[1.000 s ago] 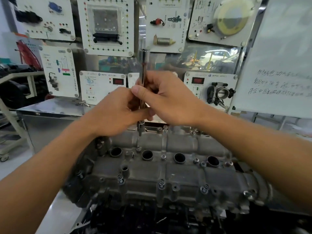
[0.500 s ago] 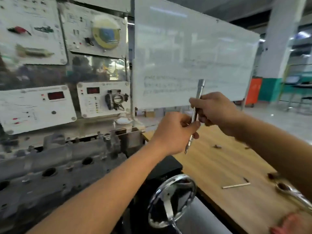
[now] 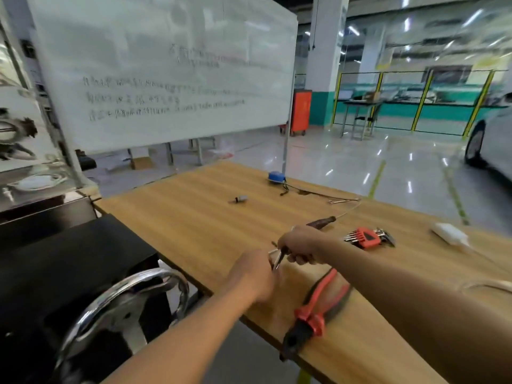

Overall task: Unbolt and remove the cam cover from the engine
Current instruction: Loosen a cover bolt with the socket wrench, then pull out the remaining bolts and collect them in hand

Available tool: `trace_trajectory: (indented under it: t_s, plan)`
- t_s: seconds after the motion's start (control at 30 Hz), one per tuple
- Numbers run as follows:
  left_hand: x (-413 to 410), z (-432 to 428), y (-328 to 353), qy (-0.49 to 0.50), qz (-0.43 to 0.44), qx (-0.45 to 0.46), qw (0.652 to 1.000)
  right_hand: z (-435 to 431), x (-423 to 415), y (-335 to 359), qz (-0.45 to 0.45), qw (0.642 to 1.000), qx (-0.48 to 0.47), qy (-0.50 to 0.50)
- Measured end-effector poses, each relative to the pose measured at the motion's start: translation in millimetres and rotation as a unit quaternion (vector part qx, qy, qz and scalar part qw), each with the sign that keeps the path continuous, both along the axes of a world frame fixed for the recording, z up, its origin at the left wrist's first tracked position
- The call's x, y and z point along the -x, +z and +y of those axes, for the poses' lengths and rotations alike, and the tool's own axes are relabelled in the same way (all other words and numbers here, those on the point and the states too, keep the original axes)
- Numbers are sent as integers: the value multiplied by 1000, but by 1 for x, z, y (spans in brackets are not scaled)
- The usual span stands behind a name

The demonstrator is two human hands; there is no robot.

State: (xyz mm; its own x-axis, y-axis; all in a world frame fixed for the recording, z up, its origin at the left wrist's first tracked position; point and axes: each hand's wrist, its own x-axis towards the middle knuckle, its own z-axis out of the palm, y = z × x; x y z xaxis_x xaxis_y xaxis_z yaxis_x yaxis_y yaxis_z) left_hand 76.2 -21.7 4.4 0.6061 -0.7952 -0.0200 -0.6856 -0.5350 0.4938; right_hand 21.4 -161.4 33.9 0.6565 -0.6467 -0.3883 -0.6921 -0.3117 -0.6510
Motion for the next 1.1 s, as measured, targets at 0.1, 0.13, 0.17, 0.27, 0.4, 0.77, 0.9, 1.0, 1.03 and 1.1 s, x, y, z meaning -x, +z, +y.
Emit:
trace_trajectory:
  t_s: [0.1, 0.13, 0.17, 0.27, 0.4, 0.77, 0.9, 1.0, 1.03, 1.1]
  plan:
    - [1, -6, -10, 20, -4, 17, 1000, -5, -11, -7, 37, 999, 12, 8]
    - [2, -8, -13, 25, -10, 20, 999, -7, -13, -9, 57, 998, 16, 13]
    - [2, -9, -15, 27, -17, 26, 999, -9, -14, -10, 85, 996, 20, 22]
    - [4, -7, -17, 15, -31, 32, 999, -15, -12, -12, 159, 986, 39, 45]
    - [14, 14, -7, -27, -9, 17, 999, -16, -11, -7, 209, 970, 94, 79]
    - [7, 280, 132, 129, -109, 235, 957, 209, -98, 123, -214, 846, 338, 353]
    - [-7, 377, 161, 258, -188, 187, 929, 323, -126, 158, -294, 734, 331, 514]
    - [-35, 421, 168, 322, -205, 83, 920, 369, -151, 167, -261, 667, 360, 598]
    - [-45, 432, 168, 333, -209, 50, 918, 375, -160, 167, -238, 654, 368, 617]
    - [-64, 446, 168, 339, -202, 4, 919, 380, -174, 166, -194, 643, 368, 643]
